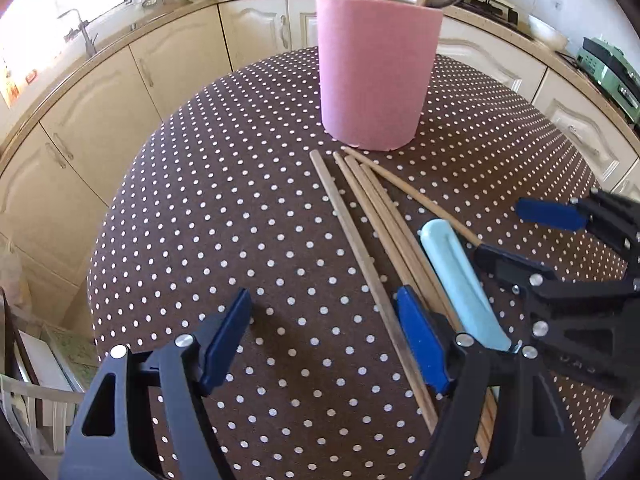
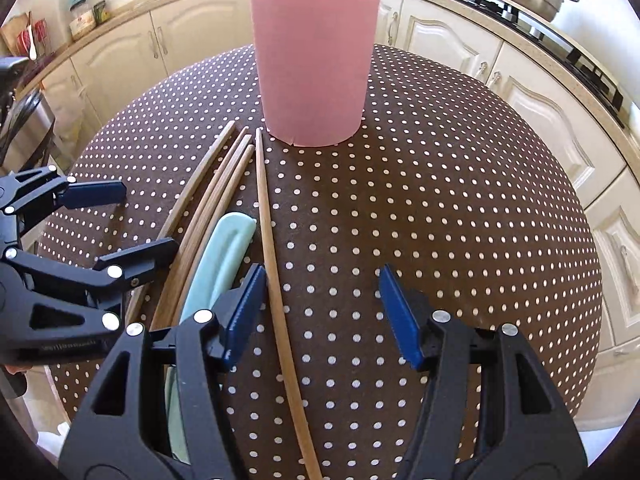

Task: Organize utensils
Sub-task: 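Lower the left tool to the chopstick pile and grasp a chopstick, then lift the chopstick over the pink cup with the left tool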

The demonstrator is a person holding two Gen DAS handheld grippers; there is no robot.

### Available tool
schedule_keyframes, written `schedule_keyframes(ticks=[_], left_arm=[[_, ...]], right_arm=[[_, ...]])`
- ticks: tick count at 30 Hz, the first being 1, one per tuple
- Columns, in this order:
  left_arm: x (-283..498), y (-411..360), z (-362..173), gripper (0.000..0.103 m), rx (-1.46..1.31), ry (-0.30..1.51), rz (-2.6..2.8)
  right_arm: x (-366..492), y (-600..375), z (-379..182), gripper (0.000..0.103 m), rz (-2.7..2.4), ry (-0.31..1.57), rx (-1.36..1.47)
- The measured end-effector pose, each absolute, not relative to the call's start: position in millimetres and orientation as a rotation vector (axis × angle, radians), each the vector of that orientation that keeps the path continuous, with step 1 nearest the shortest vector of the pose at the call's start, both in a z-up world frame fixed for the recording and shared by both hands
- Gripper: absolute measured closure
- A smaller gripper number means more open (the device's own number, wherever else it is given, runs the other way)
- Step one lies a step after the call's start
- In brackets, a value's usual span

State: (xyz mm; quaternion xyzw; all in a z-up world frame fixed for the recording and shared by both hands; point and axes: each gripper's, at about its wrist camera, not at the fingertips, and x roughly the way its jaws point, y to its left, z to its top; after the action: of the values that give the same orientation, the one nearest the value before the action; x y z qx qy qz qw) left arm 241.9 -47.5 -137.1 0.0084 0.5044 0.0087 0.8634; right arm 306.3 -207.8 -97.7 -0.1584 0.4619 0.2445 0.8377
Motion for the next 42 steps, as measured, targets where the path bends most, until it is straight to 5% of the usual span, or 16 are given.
schedule_keyframes(ticks=[7,17,18,23,42], left_arm=[[263,-44,-132,0.036,-0.014,1.108,0.017],[309,-29,-126,0.081,-0.048,1.179,-0.017],[312,-28,-125,0.089,-0.048,1.182,-0.013],[325,-20,-123,0.097,-0.102,1.16,-0.018],[240,-10,-64,0.097,-0.204,0.633,-0.17]], right_arm=[[321,-188,-94,0.046,0.514,1.024,-0.454],[348,-150,-90,0.088,0.593,1.193,-0.516],[351,-148,-90,0.089,0.6,1.205,-0.51],[357,-150,-88,0.096,0.604,1.196,-0.481],[275,-231,-27,0.097,0.657,0.865,-0.247]])
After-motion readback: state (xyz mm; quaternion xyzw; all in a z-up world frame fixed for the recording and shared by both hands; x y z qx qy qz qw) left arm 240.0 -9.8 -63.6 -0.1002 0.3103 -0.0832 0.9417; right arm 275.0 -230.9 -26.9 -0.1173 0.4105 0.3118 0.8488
